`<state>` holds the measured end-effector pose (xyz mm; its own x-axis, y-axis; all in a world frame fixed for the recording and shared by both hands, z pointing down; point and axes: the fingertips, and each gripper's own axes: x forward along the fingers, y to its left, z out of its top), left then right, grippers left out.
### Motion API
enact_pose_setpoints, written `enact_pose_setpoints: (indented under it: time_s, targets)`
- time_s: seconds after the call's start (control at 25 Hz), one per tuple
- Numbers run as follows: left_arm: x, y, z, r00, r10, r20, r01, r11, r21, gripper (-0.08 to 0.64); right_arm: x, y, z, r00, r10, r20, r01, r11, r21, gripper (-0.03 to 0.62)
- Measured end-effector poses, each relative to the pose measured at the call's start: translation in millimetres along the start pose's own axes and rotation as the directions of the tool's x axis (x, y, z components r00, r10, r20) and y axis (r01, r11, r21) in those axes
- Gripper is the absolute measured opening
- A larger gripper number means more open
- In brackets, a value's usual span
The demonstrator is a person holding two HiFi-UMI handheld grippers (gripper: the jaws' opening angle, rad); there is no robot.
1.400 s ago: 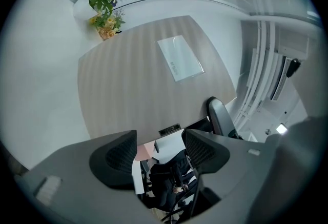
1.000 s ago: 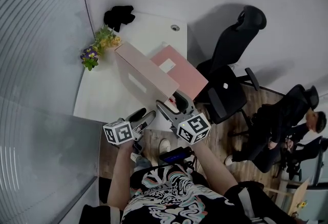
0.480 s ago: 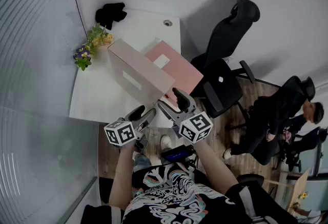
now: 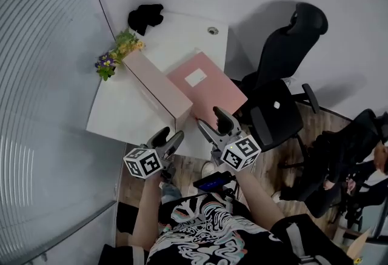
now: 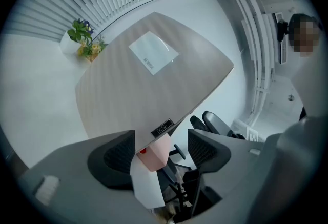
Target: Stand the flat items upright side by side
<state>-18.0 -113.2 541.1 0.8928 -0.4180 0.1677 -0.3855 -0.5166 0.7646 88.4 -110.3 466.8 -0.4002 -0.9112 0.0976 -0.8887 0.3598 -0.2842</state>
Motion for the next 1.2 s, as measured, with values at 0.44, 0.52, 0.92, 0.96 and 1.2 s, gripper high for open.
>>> enact_pose_setpoints:
  time_s: [0.44, 0.52, 0.92, 0.96, 1.2]
  targets:
    - [6, -16, -16, 0.953, 0.219, 0.207, -0.221, 0.975, -0.017, 0.305, -20, -135, -6, 0.992, -0.031, -0.119, 0.045, 0.993, 0.113, 0.301]
    - [6, -21, -19, 0.942, 0.239, 0.237, -0.240, 0.970, -0.024, 0.305, -22, -155, -2, 0.990, -0.040, -0.132, 0.053, 0.994, 0.099, 0.301]
    - [27, -30, -43, 0.920, 0.316, 0.233, -0.324, 0.946, -0.003, 0.304, -29, -254, -57, 0.920, -0.119, -0.372, 0.209, 0.955, 0.212, 0.373]
    - [30, -31, -44, 0.920, 0.319, 0.229, -0.328, 0.945, 0.001, 0.304, -31, -259, -65, 0.912, -0.125, -0.391, 0.228, 0.947, 0.226, 0.383]
    - [47, -32, -54, 0.922, 0.330, 0.203, -0.339, 0.941, 0.008, 0.301, -40, -274, -101, 0.891, -0.117, -0.438, 0.292, 0.887, 0.357, 0.403]
